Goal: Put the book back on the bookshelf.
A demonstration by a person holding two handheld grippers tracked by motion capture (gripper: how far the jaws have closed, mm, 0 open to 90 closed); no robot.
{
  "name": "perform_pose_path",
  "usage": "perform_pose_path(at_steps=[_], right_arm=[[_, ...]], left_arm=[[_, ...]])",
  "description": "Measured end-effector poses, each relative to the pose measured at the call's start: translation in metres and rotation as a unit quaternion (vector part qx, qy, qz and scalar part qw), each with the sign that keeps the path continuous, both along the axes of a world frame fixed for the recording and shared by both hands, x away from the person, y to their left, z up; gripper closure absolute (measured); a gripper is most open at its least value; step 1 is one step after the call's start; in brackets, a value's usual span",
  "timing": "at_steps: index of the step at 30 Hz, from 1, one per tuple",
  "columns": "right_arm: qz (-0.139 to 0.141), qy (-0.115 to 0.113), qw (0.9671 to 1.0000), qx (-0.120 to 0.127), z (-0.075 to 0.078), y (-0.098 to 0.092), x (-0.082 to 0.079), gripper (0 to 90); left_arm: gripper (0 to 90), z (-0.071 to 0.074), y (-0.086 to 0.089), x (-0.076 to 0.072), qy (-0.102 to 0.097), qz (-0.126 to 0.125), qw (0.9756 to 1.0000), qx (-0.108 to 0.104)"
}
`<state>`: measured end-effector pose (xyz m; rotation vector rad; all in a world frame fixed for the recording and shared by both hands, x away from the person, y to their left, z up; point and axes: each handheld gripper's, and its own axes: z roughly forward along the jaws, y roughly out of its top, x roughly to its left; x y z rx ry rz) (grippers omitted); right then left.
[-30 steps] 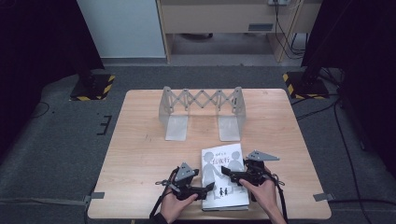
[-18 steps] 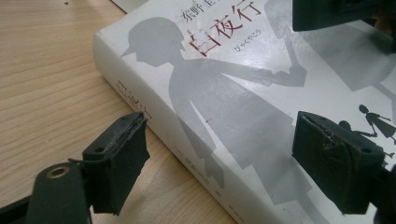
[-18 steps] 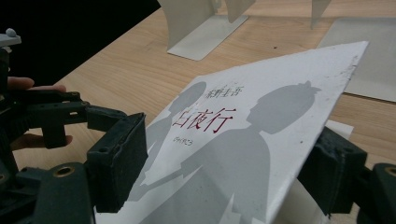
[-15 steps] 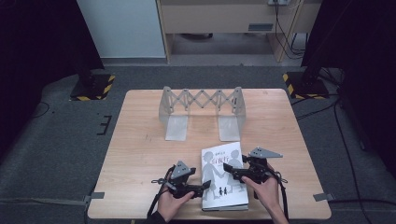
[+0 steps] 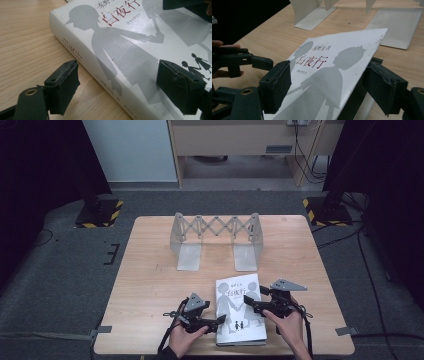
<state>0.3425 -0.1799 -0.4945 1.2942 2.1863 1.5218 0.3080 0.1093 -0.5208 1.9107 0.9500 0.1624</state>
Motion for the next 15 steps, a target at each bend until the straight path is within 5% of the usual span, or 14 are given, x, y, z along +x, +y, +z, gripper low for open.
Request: perform_pose_path(at_steps=[15], right_arm=[[0.004,-0.001,1.0,0.008,0.0025,-0.0006,-0.0007,23.4]], left_arm=[[16.6,-0.0003,0.0007,0.0,0.001,0.0,1.0,-0.001]])
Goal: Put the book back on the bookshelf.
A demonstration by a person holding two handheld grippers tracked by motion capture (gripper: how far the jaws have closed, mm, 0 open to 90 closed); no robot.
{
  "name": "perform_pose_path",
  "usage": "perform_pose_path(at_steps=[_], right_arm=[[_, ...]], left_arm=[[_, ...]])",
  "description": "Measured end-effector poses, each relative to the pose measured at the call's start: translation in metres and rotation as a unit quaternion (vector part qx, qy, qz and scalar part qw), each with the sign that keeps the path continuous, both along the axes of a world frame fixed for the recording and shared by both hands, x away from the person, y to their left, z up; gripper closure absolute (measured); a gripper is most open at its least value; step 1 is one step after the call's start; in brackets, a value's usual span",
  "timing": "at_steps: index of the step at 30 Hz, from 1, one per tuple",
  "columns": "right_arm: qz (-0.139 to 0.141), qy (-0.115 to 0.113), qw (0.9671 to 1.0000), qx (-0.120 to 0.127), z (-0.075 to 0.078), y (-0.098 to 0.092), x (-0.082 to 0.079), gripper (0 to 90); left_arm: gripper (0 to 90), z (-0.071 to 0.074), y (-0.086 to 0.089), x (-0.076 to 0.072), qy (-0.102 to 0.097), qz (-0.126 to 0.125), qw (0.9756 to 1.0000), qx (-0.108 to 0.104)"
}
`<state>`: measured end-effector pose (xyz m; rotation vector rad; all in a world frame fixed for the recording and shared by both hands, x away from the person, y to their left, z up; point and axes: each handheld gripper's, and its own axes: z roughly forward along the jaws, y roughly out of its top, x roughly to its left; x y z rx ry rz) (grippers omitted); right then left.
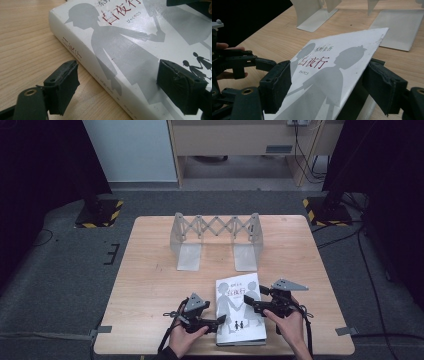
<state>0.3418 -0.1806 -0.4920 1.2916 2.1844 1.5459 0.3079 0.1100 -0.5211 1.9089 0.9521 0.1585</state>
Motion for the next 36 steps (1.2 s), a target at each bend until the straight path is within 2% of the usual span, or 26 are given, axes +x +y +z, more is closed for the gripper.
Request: perform_pose_path(at_steps=[2,6,8,17,18,21,25,28,29,34,36], right_arm=[[0.001,-0.002,1.0,-0.001,0.0,0.001,0.0,23.5],[0.003,-0.002,0.9999,0.015,0.003,0.003,-0.002,26.4],[0.009,0.007,0.9997,0.021,0.001,0.006,-0.002,28.2],[0.037,0.058,0.9974,0.02,-0.02,0.019,0.0,29.7],[0.033,0.052,0.9979,0.021,-0.021,0.021,0.0,29.5],[0.028,0.057,0.9976,0.028,-0.021,0.02,0.001,31.8],[0.025,0.053,0.9978,0.03,-0.021,0.02,0.0,33.1],[0.027,0.044,0.9976,0.045,-0.016,0.021,0.0,33.7],[0.028,0.041,0.9979,0.041,-0.015,0.021,0.0,32.7],[0.035,0.067,0.9966,0.032,-0.021,0.022,0.001,31.7],[0.033,0.067,0.9964,0.038,-0.021,0.022,0.001,33.1]], left_arm=[[16.6,0.0,0.0,0.0,0.0,0.0,1.0,-0.001],[16.3,0.0,0.001,0.0,0.001,0.001,1.0,-0.004],[16.1,0.0,0.001,0.0,0.001,0.0,1.0,-0.003],[16.0,-0.002,0.0,0.0,0.002,0.0,1.0,-0.004],[16.0,-0.002,0.0,0.001,0.003,0.0,1.0,-0.004],[15.7,-0.003,0.0,0.001,0.003,0.001,1.0,-0.007],[15.4,-0.003,0.0,0.001,0.004,0.002,0.9999,-0.011],[14.8,-0.003,0.0,0.001,0.005,0.002,0.9999,-0.013],[14.6,-0.003,0.001,0.001,0.006,0.002,0.9999,-0.014],[14.5,-0.004,0.0,0.001,0.006,0.003,0.9999,-0.014],[14.6,-0.004,0.0,0.001,0.006,0.002,0.9999,-0.014]])
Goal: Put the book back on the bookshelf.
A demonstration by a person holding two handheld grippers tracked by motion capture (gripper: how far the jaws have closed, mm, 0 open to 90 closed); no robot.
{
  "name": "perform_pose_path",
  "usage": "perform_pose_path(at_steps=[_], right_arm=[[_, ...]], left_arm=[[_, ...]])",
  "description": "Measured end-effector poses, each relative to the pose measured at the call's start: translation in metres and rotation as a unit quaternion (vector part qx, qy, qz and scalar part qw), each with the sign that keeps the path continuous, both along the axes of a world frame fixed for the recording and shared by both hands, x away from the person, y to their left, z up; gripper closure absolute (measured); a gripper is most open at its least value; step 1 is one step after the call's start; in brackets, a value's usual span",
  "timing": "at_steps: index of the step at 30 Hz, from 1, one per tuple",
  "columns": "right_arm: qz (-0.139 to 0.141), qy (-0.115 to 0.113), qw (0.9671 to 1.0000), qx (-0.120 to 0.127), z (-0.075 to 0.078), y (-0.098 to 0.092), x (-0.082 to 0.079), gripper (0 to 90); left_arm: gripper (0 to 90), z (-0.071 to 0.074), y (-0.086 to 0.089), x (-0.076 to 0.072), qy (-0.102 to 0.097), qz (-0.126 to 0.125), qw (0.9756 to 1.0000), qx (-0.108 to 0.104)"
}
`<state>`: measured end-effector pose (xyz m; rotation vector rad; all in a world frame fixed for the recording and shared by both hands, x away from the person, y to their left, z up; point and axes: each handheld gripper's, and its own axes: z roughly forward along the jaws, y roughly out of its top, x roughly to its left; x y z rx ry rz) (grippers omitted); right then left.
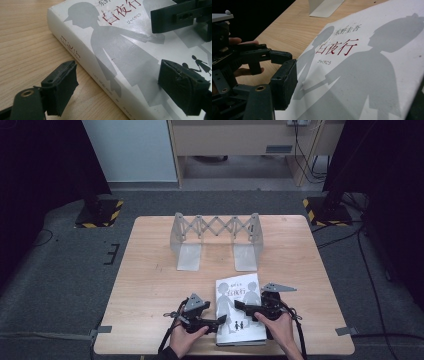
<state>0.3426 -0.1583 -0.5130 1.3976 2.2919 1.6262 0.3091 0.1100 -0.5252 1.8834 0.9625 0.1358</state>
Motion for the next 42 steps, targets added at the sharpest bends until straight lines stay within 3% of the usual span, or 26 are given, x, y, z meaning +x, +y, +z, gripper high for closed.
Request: perform_pose_path(at_steps=[3,9,22,29,33,39,42], right_arm=[[-0.006,0.002,1.0,-0.005,0.0,0.0,0.0,37.5],[-0.017,0.03,0.9994,0.004,0.001,-0.004,0.003,49.9],[-0.03,0.043,0.9982,0.029,0.011,-0.007,0.001,66.6],[-0.027,0.039,0.9966,0.067,0.021,-0.007,-0.002,78.0],[-0.022,0.031,0.9967,0.072,0.028,-0.005,-0.005,80.2],[-0.013,0.008,0.997,0.075,0.036,-0.007,-0.01,81.7],[-0.01,-0.001,0.9969,0.078,0.038,-0.009,-0.011,82.2]], left_arm=[[14.5,0.0,0.0,0.0,0.001,-0.001,1.0,0.0],[14.7,-0.001,0.0,0.001,0.006,-0.001,1.0,-0.003],[18.4,0.0,0.004,0.005,0.007,0.005,0.9999,-0.014],[15.9,-0.003,0.004,0.011,0.032,-0.007,0.9976,-0.062],[12.4,-0.004,0.004,0.013,0.03,-0.015,0.9968,-0.073],[0.2,-0.011,0.0,0.014,0.026,-0.028,0.994,-0.103],[0.0,-0.013,-0.002,0.014,0.026,-0.026,0.9925,-0.117]])
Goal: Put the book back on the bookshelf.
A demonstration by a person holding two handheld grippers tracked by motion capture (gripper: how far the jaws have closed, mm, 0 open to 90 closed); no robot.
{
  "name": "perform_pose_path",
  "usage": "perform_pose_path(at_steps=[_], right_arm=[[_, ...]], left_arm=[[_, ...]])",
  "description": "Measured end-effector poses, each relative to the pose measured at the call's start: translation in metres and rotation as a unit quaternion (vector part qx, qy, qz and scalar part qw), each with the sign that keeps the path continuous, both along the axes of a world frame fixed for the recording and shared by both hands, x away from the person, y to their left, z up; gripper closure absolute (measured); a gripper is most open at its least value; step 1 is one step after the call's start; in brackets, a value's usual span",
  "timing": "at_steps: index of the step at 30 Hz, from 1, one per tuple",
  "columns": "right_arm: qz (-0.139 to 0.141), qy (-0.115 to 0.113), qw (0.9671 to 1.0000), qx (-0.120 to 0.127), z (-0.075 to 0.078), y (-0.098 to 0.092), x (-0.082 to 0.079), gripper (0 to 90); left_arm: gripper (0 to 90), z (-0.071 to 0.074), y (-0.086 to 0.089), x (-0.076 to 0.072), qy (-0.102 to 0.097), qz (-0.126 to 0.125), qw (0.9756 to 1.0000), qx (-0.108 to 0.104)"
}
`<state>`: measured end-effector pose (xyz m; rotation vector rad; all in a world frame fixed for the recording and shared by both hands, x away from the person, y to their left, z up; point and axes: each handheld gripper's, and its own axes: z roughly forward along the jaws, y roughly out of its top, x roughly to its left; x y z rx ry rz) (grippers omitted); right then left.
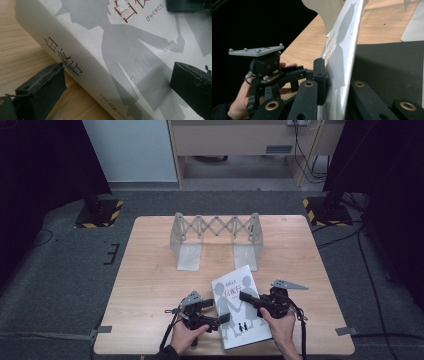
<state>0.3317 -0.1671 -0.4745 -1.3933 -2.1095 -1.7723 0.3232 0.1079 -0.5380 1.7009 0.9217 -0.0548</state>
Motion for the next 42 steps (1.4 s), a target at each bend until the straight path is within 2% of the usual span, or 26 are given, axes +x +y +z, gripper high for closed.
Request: perform_pose_path(at_steps=[4,6,8,10,17,19,21,26,30,36,42], right_arm=[[0.005,-0.015,0.9998,0.01,0.003,-0.003,-0.001,83.0],[0.012,-0.025,0.9995,0.015,0.006,-0.003,-0.002,83.6],[0.023,-0.031,0.9992,0.015,0.007,-0.003,-0.002,83.8],[0.025,-0.026,0.9992,0.018,0.006,-0.002,-0.001,83.7],[0.014,-0.004,0.9998,0.015,-0.005,-0.005,0.008,81.4],[0.013,-0.001,0.9999,0.005,-0.007,-0.005,0.01,78.5],[0.009,-0.01,0.9998,-0.014,-0.009,-0.006,0.01,74.8],[-0.004,-0.05,0.9971,-0.057,-0.012,-0.009,0.01,62.9],[-0.011,-0.068,0.9943,-0.081,-0.018,-0.013,0.01,53.4],[-0.016,-0.068,0.9923,-0.103,-0.029,-0.02,0.011,42.9],[-0.019,-0.058,0.9905,-0.123,-0.034,-0.023,0.011,38.3]], left_arm=[[0.0,-0.006,-0.002,0.001,0.034,-0.006,0.9987,-0.037],[0.0,-0.007,-0.005,0.001,0.037,-0.019,0.998,-0.047],[0.0,-0.007,-0.004,0.002,0.04,-0.027,0.9977,-0.049],[0.0,-0.008,-0.004,0.002,0.046,-0.025,0.9976,-0.046],[0.3,-0.011,-0.005,0.005,0.078,-0.023,0.9962,-0.033],[0.5,-0.011,-0.006,0.006,0.087,-0.022,0.9955,-0.03],[0.9,-0.011,-0.007,0.006,0.088,-0.022,0.9956,-0.026],[2.4,-0.011,-0.007,0.006,0.087,-0.018,0.9958,-0.022],[4.4,-0.011,-0.007,0.006,0.087,-0.017,0.9958,-0.022],[6.4,-0.01,-0.008,0.005,0.085,-0.011,0.9963,-0.011],[8.3,-0.01,-0.008,0.005,0.085,-0.009,0.9963,-0.008]])
